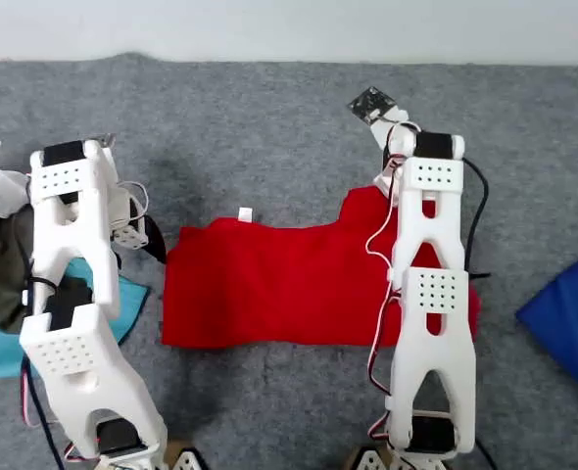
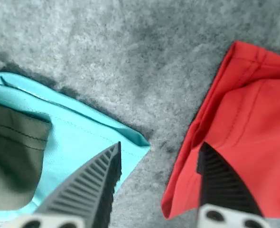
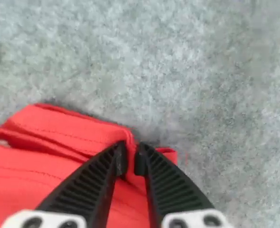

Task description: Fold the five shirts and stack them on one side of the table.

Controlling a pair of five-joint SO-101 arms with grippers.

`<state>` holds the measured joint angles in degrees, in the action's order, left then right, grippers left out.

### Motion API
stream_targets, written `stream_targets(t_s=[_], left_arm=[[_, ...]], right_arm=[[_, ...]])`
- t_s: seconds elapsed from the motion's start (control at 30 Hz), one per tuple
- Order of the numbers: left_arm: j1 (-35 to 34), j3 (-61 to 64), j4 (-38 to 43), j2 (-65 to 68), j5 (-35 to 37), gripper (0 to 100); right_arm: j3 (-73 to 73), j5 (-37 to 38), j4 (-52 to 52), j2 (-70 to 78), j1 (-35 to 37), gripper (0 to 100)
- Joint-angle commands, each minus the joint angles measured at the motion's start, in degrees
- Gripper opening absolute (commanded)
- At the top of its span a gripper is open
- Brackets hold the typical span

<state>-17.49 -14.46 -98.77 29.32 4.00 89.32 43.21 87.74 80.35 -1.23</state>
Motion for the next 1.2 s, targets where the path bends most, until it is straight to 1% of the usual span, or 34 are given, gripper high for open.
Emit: stream_targets(t_s=[0.0,0.3,0.57,0.73,1.03,1.17], left_arm=[[0.0,0.0,-1.7,-0.9,0.4,25],[0.0,0.0,-1.7,-0.5,0.4,25],[0.0,0.0,-1.7,-0.5,0.5,25],[0.0,0.0,-1.7,-0.4,0.5,25],[-0.1,0.0,-1.7,-0.4,0.5,25],[-0.1,0.0,-1.7,-0.4,0.5,25]], right_arm=[[4.3,2.6,2.4,0.7,-0.9,0.8],[7.1,2.7,7.2,0.3,-0.7,0.9],[7.0,2.8,14.8,-6.1,-0.4,0.9],[7.0,5.5,15.2,-10.2,0.0,0.9],[6.9,5.5,15.5,-13.7,0.9,0.9],[1.2,5.5,15.5,-17.5,0.9,0.9]])
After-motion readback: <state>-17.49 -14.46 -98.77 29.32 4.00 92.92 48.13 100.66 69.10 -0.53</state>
